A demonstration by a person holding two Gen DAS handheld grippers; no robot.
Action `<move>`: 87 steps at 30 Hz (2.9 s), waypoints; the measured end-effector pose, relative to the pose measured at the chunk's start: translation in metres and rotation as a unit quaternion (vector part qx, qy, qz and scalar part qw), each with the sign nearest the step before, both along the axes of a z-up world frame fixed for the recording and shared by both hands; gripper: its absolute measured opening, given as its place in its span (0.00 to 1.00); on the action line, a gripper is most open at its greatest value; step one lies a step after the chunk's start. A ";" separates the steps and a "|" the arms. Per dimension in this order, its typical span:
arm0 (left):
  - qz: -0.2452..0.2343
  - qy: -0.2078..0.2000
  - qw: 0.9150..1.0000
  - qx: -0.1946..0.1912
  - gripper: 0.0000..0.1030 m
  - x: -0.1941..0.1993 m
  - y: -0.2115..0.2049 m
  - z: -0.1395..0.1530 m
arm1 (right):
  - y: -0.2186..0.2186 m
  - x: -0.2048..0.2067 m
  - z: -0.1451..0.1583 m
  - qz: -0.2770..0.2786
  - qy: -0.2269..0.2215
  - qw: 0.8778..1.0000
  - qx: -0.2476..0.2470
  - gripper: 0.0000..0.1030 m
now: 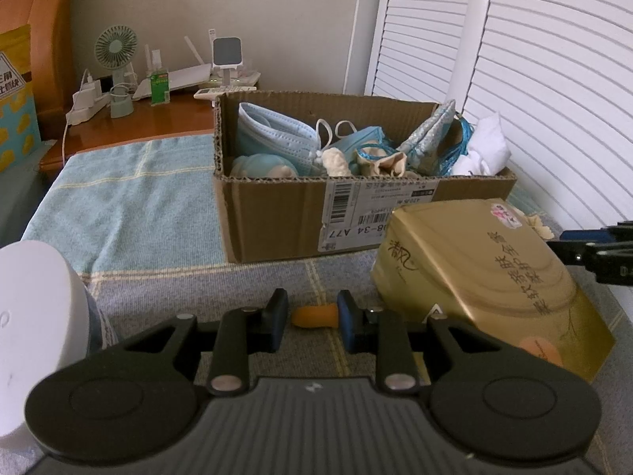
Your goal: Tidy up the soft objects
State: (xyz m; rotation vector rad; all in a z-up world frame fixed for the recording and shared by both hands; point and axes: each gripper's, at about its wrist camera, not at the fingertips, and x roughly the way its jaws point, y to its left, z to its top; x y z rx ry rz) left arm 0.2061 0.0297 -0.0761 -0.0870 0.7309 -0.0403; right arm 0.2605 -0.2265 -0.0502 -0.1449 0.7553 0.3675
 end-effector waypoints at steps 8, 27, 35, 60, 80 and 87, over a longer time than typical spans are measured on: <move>0.005 0.000 1.000 0.002 0.25 -0.002 -0.001 0.000 | 0.010 0.026 -0.011 0.016 0.005 1.000 0.016 0.49; 0.013 0.004 1.000 0.006 0.25 -0.007 -0.003 0.002 | 0.017 0.033 -0.015 0.002 -0.004 1.000 -0.002 0.24; 0.006 0.002 1.000 0.004 0.22 -0.009 -0.001 0.006 | 0.011 0.026 -0.002 -0.009 -0.017 1.000 -0.003 0.24; -0.045 -0.031 0.998 0.022 0.22 -0.052 0.007 0.048 | 0.065 0.006 0.083 0.071 -0.101 0.992 0.010 0.24; -0.086 -0.046 0.995 0.034 0.22 -0.021 0.000 0.087 | 0.062 -0.027 0.079 0.049 -0.060 0.997 0.002 1.00; -0.102 -0.069 0.991 0.048 0.22 0.029 -0.016 0.108 | 0.049 -0.050 0.078 0.037 -0.054 0.998 0.002 1.00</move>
